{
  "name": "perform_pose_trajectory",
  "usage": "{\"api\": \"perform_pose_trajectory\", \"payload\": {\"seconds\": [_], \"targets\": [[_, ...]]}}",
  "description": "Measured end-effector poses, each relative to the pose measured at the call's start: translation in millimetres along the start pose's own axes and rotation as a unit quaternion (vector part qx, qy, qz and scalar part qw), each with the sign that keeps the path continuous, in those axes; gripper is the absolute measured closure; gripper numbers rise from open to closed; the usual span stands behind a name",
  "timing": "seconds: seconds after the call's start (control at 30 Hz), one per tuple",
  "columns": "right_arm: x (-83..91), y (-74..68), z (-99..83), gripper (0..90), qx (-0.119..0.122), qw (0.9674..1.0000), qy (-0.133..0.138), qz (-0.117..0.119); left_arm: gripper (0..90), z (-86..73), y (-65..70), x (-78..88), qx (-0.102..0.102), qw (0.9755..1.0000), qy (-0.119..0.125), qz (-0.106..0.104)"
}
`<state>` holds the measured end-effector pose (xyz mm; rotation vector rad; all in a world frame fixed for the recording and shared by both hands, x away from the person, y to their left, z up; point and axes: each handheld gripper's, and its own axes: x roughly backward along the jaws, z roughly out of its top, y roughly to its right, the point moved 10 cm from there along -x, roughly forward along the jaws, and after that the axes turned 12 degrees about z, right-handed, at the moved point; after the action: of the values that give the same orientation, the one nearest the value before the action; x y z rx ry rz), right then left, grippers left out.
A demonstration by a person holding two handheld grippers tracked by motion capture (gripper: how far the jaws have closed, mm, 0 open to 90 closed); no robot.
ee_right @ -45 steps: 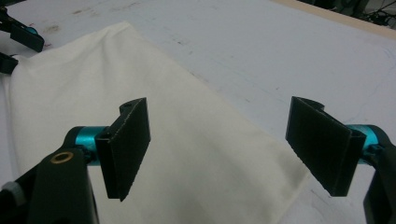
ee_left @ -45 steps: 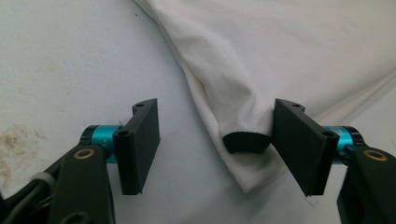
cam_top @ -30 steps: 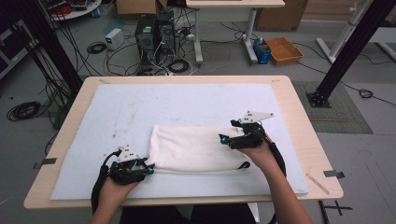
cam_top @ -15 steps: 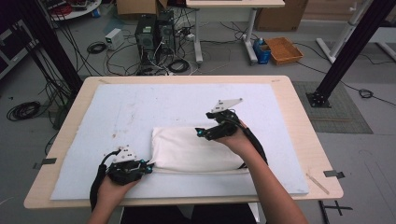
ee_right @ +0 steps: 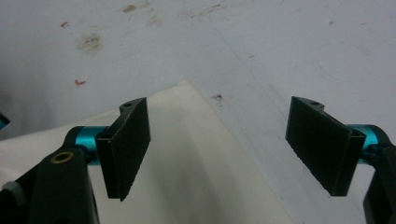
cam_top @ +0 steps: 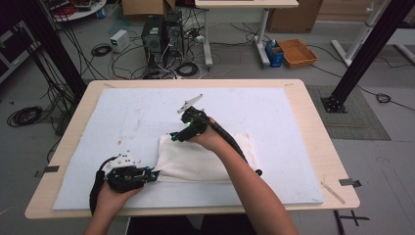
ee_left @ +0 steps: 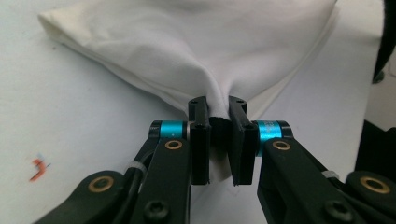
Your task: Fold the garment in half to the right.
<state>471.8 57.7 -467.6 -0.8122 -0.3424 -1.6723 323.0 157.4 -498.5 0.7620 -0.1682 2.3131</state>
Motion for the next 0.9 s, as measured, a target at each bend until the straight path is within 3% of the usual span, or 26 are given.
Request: {"api": "perform_pose_trajectory", "payload": {"seconds": [0.23,0.27,0.33,0.37,0.43,0.5,0.6,0.73,0.9], "targets": [[-40.9,-8.1,7.4,22.5,-0.002,0.9995,-0.026,0.019,79.8,2.2,-1.3,4.1,-0.005,1.0,0.003,-0.003],[-45.0,-8.8,7.2,22.5,-0.002,0.9993,-0.031,0.019,76.8,0.9,-1.6,4.1,-0.002,1.0,-0.004,-0.001],[-50.7,-9.7,7.7,22.5,0.004,0.9992,-0.034,0.019,62.2,-3.9,-2.7,3.6,0.001,0.9997,-0.026,0.001],[-52.3,-10.3,7.7,22.5,0.004,0.9992,-0.036,0.018,57.6,-7.0,-3.0,4.2,-0.006,0.9994,-0.035,0.003],[-53.9,-10.9,6.6,22.5,0.003,0.9991,-0.039,0.017,52.4,-12.7,-4.5,5.6,-0.025,0.9987,-0.044,0.005],[-53.6,-10.5,5.8,22.5,0.003,0.999,-0.042,0.015,50.2,-17.0,-7.5,4.9,-0.024,0.9982,-0.053,0.01],[-51.7,-9.7,6.1,22.5,0.001,0.9991,-0.042,0.012,51.9,-18.5,-7.9,1.9,-0.038,0.9973,-0.057,0.024],[-52.5,-8.1,6.3,22.9,-0.001,0.9992,-0.039,0.01,61.4,-17.9,-5.6,-0.3,-0.075,0.993,-0.066,0.063],[-58.9,-6.7,5.0,23.2,0.001,0.999,-0.044,0.011,79.3,-14.7,3.0,-5.6,-0.089,0.9929,-0.059,0.052]]}}
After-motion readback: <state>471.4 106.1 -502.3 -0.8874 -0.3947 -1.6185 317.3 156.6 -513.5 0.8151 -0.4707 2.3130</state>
